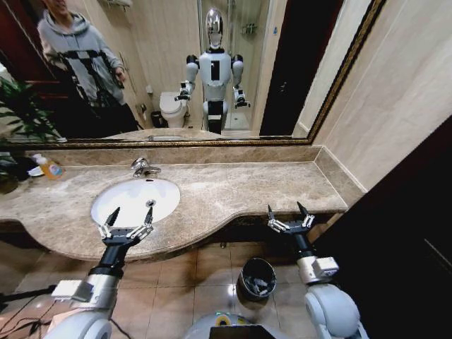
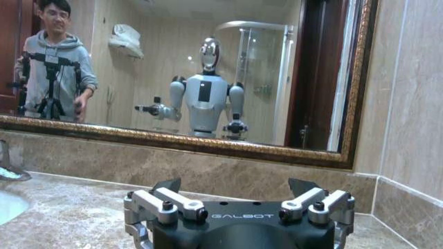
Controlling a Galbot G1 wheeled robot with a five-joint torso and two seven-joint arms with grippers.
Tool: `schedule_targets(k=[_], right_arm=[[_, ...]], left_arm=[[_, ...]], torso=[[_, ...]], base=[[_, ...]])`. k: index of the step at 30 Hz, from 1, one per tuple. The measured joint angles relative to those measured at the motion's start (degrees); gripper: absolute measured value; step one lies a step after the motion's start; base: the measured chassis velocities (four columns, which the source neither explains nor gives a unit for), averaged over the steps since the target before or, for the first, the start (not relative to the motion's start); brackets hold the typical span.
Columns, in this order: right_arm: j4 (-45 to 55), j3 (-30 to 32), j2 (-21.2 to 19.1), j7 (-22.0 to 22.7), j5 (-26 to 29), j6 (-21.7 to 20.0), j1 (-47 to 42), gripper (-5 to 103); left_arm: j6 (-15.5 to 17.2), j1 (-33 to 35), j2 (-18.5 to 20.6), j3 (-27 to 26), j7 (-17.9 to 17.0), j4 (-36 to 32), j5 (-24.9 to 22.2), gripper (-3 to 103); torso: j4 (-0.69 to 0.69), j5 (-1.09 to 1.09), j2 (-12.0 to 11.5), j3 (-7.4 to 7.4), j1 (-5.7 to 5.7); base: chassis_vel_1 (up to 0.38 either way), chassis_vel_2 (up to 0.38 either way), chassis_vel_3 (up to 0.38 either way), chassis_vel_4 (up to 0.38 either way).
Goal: Pick up the trash from the sink and place it in the trash bin.
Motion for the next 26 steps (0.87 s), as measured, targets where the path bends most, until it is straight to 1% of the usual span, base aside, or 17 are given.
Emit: schedule_targets(k=[26], right_arm=[[-0.2, 0.0, 0.0, 0.1, 0.0, 0.2, 0.0, 100]], left_arm=[[0.0, 0.0, 0.0, 0.0, 0.0, 0.0, 0.0, 100]], torso=[[0.0, 0.0, 0.0, 0.0, 0.0]], base=[[0.0, 0.0, 0.0, 0.0]])
